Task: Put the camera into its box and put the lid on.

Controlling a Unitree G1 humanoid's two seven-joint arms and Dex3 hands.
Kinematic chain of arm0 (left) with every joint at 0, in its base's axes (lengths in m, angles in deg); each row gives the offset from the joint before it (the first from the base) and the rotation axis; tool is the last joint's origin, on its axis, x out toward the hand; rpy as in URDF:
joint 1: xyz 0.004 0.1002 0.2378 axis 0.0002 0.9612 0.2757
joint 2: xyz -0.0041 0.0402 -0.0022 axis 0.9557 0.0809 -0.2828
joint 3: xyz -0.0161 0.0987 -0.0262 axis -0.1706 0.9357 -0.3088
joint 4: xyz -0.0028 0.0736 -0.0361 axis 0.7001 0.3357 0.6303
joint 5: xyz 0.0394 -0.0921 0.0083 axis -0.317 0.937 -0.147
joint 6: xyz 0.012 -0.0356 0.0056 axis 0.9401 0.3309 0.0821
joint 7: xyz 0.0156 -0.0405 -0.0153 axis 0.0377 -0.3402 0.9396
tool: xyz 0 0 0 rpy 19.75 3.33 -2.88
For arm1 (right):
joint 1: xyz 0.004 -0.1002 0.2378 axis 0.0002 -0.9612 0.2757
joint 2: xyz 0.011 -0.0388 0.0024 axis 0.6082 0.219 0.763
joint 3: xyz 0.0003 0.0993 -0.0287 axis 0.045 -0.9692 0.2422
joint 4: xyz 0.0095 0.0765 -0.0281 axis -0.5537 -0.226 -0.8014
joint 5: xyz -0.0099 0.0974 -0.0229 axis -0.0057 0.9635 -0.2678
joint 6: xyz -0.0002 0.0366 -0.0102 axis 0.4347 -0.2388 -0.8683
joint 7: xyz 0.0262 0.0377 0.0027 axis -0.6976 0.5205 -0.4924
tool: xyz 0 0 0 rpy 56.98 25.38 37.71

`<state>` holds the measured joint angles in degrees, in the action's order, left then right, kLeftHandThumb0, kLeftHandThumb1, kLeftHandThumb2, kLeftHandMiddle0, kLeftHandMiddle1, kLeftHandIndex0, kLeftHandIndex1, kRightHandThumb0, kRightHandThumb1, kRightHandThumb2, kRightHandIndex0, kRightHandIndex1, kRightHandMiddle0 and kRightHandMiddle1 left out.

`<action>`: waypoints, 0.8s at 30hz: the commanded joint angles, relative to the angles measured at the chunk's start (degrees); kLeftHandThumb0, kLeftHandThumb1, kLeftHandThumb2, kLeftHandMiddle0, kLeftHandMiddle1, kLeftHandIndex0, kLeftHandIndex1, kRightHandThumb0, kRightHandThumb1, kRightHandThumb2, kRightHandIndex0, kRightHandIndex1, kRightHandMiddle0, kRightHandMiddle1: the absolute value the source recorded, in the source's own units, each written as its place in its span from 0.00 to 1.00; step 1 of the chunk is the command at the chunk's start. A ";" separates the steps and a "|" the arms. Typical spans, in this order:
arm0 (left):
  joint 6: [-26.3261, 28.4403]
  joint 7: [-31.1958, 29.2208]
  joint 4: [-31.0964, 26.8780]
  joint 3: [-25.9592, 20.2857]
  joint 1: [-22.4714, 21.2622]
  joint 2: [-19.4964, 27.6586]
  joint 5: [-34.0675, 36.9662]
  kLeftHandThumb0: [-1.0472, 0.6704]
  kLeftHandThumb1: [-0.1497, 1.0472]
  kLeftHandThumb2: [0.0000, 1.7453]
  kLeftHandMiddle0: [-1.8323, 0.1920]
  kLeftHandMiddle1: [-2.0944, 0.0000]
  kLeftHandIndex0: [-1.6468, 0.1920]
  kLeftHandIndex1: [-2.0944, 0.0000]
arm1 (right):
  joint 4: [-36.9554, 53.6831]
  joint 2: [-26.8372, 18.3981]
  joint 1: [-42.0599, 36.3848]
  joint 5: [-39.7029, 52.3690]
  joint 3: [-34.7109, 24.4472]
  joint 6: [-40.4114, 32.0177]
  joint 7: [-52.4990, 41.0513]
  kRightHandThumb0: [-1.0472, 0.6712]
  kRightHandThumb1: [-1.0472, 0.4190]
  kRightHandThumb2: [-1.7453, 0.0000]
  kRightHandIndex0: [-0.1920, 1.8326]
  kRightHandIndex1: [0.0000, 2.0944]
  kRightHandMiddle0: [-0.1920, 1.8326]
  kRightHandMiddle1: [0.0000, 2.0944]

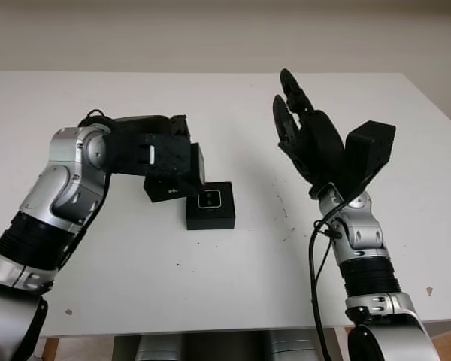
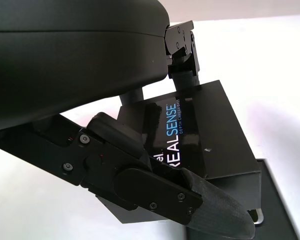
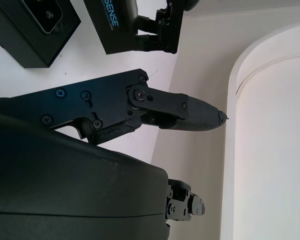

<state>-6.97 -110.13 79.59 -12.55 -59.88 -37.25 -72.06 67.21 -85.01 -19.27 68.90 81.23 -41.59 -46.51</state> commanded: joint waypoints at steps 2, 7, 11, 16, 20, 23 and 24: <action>0.48 2.56 -1.52 -0.27 0.93 -1.67 0.16 0.45 1.00 0.11 0.57 0.00 0.74 0.00 | 0.34 0.02 -0.26 -0.38 0.08 0.32 0.04 0.22 0.00 0.69 0.04 0.03 0.05 0.03; 2.32 3.91 -1.20 0.31 0.58 -3.29 -0.26 0.46 1.00 0.12 0.62 0.00 0.81 0.00 | 0.50 0.25 -0.18 -0.30 0.13 0.30 0.08 0.21 0.00 0.69 0.04 0.02 0.04 0.03; 2.59 5.25 -0.55 0.71 0.40 -3.95 -0.58 0.47 1.00 0.12 0.66 0.00 0.84 0.00 | 0.30 0.29 -0.18 -0.29 0.11 0.70 -0.09 0.22 0.00 0.69 0.04 0.02 0.04 0.03; 2.88 5.12 0.38 2.03 0.03 -4.28 -1.70 0.48 1.00 0.12 0.69 0.00 0.87 0.00 | 0.48 0.56 -0.30 -0.36 0.02 0.76 0.21 0.22 0.00 0.69 0.04 0.03 0.05 0.03; 3.97 3.90 0.67 3.23 0.33 -4.36 -2.53 0.47 1.00 0.11 0.72 0.00 0.85 0.00 | 0.58 0.72 -0.40 -0.27 -0.01 0.84 0.33 0.22 0.00 0.69 0.04 0.03 0.05 0.03; 5.60 2.78 0.68 3.62 0.57 -4.77 -2.55 0.47 1.00 0.11 0.84 0.01 0.91 0.07 | 0.85 0.79 -0.52 -0.32 -0.03 0.62 0.51 0.22 0.00 0.70 0.04 0.03 0.05 0.03; 6.36 2.26 0.68 3.85 0.49 -4.84 -2.74 0.47 1.00 0.11 0.85 0.00 0.94 0.06 | 0.93 0.82 -0.56 -0.30 -0.06 0.56 0.58 0.22 0.00 0.70 0.04 0.03 0.05 0.03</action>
<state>-1.25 -107.40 80.11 -9.30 -58.97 -41.69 -74.57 67.21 -84.37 -19.43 68.71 81.24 -41.37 -46.08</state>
